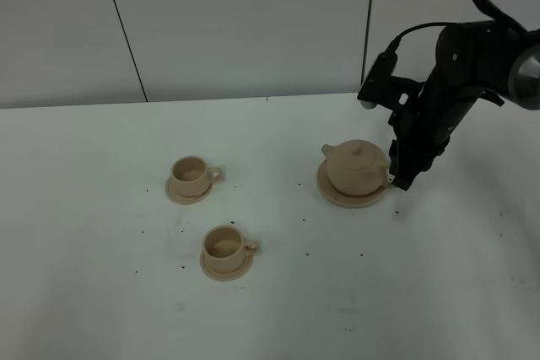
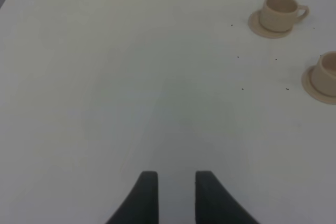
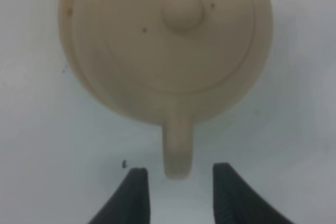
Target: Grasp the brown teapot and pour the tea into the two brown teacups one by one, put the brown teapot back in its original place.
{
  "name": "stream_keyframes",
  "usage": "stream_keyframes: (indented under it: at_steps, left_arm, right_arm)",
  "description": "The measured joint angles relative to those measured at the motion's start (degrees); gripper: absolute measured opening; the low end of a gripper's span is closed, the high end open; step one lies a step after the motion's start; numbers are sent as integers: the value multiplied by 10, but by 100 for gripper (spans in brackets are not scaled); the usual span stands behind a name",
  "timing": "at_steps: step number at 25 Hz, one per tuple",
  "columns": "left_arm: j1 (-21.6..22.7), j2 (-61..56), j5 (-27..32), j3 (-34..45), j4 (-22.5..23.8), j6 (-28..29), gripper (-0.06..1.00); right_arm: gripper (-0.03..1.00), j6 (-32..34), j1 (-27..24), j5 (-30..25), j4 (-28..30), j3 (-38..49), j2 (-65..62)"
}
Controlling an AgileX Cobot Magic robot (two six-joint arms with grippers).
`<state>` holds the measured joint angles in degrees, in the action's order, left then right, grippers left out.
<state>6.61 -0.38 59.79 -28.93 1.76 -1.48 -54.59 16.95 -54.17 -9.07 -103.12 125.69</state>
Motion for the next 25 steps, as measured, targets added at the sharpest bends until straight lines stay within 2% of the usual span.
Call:
stream_keyframes:
  at_steps: [4, 9, 14, 20, 25]
  left_arm:
    - [0, 0, 0, 0, 0, 0, 24]
    - [0, 0, 0, 0, 0, 0, 24]
    - [0, 0, 0, 0, 0, -1, 24]
    - [0, 0, 0, 0, 0, -1, 24]
    - [0, 0, 0, 0, 0, -1, 24]
  right_arm:
    - [28, 34, 7, -22, 8, -54, 9]
    - [28, 79, 38, -87, 52, -132, 57]
    - [28, 110, 46, -141, 82, -155, 78]
    - [28, 110, 46, -144, 86, -159, 78]
    - [28, 89, 46, -120, 78, -159, 80]
